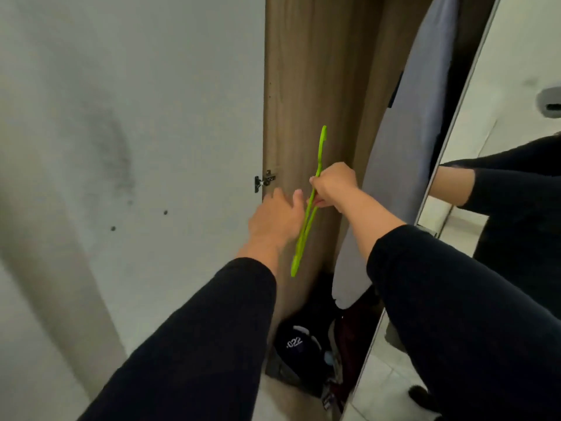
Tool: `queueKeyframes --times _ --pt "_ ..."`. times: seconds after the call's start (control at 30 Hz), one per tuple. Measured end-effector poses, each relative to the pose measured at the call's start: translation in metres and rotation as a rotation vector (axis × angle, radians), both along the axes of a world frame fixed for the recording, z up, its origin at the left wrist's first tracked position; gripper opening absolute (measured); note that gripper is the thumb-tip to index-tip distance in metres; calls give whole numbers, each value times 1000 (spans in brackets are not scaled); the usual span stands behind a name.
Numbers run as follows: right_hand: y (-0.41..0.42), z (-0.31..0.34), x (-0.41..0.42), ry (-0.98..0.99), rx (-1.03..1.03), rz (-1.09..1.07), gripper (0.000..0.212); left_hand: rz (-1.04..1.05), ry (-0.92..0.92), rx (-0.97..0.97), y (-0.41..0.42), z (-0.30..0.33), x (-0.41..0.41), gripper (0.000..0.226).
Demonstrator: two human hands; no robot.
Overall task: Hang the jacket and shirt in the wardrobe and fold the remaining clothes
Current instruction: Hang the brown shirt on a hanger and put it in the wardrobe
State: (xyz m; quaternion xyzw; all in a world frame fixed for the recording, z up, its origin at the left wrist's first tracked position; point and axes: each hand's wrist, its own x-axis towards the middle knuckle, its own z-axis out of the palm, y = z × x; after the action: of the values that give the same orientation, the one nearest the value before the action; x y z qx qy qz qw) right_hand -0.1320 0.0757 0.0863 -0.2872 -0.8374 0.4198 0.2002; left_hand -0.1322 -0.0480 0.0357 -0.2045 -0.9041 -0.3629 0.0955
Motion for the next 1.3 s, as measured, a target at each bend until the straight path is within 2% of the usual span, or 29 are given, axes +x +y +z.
queueKeyframes --times 0.1,0.27,0.4,0.57,0.63,0.7,0.77,0.87,0.97,1.1,1.2,1.3 --pt "-35 -3 24 -51 16 125 17 15 58 23 -45 1 3 40" --pt "-114 -2 61 -132 90 342 16 2 148 -51 -133 2 19 45" --pt "-189 -8 86 -91 129 563 6 131 171 -183 -207 -1 54 45" --pt "-280 -16 114 -47 112 794 5 323 212 -332 -316 -7 100 21" --pt "-314 -22 129 -118 70 926 9 320 212 -318 -354 -16 121 17" --pt "-348 -29 143 -293 68 1055 24 305 219 -291 -388 -25 143 15" --pt "-383 -37 153 -420 109 1150 25 319 234 -272 -419 -33 162 14" --pt "-433 -49 159 -424 156 1157 16 368 215 -256 -467 -43 180 10" --pt "-475 -59 160 -386 147 1162 18 407 185 -165 -502 -48 191 17" --pt "-509 -70 145 -309 143 1088 20 677 203 -132 -536 -58 194 34" --pt "-524 -81 117 -233 66 1020 26 822 71 -122 -561 -74 183 39" --pt "-537 -96 86 -225 51 920 21 865 -95 -81 -572 -91 158 38"
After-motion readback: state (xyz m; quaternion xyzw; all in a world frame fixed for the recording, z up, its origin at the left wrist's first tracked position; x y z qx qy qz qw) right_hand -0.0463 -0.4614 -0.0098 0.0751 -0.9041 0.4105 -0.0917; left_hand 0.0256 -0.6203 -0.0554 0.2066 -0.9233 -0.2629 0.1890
